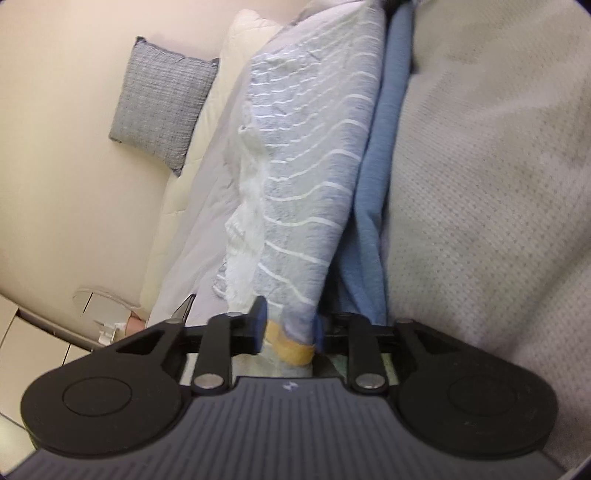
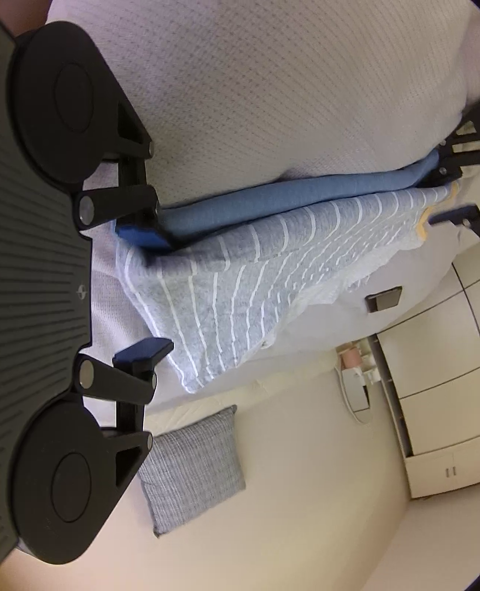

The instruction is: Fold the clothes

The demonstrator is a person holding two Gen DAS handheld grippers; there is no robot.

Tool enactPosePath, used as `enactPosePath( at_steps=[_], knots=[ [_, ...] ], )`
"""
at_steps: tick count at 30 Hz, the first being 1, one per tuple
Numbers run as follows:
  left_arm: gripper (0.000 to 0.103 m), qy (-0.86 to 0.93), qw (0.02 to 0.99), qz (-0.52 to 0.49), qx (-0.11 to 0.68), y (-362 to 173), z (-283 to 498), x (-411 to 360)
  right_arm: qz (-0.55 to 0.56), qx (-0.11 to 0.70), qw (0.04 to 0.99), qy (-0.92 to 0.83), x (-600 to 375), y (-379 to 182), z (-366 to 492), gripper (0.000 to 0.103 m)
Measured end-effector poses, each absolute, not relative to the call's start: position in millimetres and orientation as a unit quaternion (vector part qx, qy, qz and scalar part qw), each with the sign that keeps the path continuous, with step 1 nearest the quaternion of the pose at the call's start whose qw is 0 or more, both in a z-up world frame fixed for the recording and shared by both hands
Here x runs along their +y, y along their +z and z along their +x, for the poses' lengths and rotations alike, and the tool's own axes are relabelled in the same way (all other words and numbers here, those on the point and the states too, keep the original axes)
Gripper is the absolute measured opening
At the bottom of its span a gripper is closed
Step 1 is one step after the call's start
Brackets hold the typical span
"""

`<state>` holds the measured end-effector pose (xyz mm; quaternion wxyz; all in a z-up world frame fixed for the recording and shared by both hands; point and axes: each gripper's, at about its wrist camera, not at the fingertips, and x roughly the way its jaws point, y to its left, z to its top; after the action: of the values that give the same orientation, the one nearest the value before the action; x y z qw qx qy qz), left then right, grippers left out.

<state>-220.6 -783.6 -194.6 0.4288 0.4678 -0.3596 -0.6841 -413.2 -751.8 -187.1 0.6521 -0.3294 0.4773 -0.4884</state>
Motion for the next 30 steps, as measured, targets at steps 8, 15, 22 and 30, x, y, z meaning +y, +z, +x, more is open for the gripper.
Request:
enactPosePath(
  at_steps=[8,15,22,30],
  knots=[
    [0.025,-0.669,0.433,0.467,-0.384,-195.4,-219.8,-760.3,-0.335,0.491,0.641,-0.486,-740.1,-193.4,-413.0,0.032],
    [0.003,-0.668,0.426,0.475,-0.382,-194.9,-222.7,-752.5,-0.345,0.509,0.632,-0.472,-739.4,-201.1,-419.5,0.001],
    [0.002,-0.668,0.420,0.488,-0.374,-202.0,-225.7,-751.3,-0.354,0.522,0.620,-0.467,-742.2,-211.8,-423.6,0.001],
    [0.002,-0.670,0.424,0.488,-0.365,-205.5,-225.4,-749.7,-0.330,0.505,0.635,-0.483,-734.1,-212.8,-426.6,0.001]
  ],
)
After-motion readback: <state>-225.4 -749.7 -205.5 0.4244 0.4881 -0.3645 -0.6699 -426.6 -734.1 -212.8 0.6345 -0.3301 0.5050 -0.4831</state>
